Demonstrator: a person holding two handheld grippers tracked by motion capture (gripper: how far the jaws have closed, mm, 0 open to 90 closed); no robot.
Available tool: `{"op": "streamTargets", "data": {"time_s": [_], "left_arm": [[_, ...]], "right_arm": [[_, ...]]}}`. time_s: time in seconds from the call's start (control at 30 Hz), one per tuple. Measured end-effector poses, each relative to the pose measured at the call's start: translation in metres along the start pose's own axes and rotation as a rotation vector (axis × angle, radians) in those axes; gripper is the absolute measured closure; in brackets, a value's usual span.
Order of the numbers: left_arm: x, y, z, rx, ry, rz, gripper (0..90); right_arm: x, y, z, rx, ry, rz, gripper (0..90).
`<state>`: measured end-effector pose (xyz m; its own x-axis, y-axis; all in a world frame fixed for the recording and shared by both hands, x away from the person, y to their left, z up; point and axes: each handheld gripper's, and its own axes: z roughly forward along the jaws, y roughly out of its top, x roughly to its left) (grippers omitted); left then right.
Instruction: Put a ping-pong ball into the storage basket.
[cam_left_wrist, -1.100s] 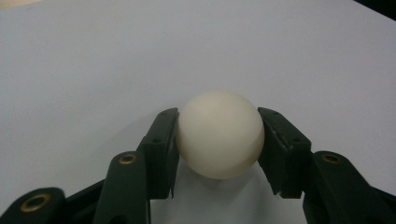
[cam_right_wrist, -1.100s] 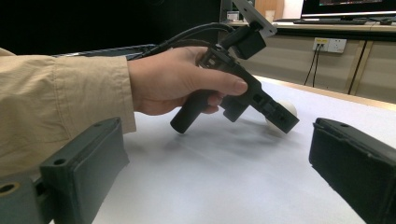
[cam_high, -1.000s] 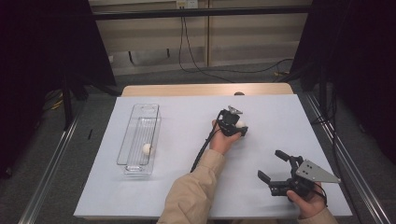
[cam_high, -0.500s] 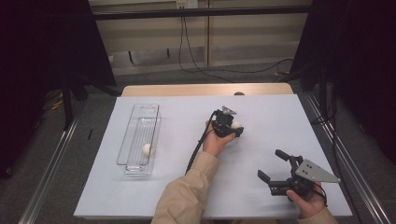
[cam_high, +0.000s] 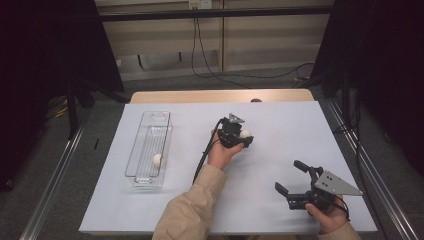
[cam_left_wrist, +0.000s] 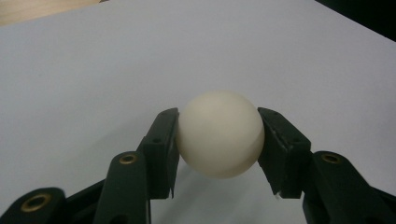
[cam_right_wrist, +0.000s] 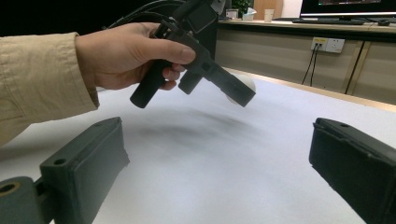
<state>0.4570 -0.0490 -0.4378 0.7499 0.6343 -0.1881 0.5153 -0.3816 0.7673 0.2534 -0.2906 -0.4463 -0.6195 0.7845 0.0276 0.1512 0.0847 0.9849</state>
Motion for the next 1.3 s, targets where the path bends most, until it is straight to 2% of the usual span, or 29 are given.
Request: {"op": "streamTargets", "data": {"time_s": [0.2,0.3,0.6,0.83,0.97,1.17,1.3], "left_arm": [[0.004,-0.005,-0.008,-0.004,0.001,-0.01,51.2],[0.006,-0.007,-0.012,0.014,-0.005,0.004,51.2],[0.011,-0.013,-0.026,0.017,-0.012,0.022,51.2],[0.016,-0.021,-0.036,0.021,-0.004,0.008,51.2],[0.019,-0.024,-0.042,0.021,-0.002,0.02,51.2],[0.024,-0.024,-0.048,0.022,0.007,0.002,51.2],[0.024,-0.024,-0.052,0.027,0.0,0.012,51.2]], "right_arm": [[0.0,0.0,0.0,-0.001,-0.003,0.001,3.3],[0.0,0.0,0.0,0.002,-0.003,0.0,3.3],[0.0,0.0,0.0,0.002,-0.005,-0.001,3.3],[0.001,-0.001,0.002,0.01,-0.01,-0.01,3.3],[0.0,-0.001,0.002,0.01,-0.016,-0.011,3.3],[0.001,0.0,0.002,0.01,-0.02,-0.007,3.3],[0.002,0.0,0.001,0.006,-0.02,-0.008,3.3]]}}
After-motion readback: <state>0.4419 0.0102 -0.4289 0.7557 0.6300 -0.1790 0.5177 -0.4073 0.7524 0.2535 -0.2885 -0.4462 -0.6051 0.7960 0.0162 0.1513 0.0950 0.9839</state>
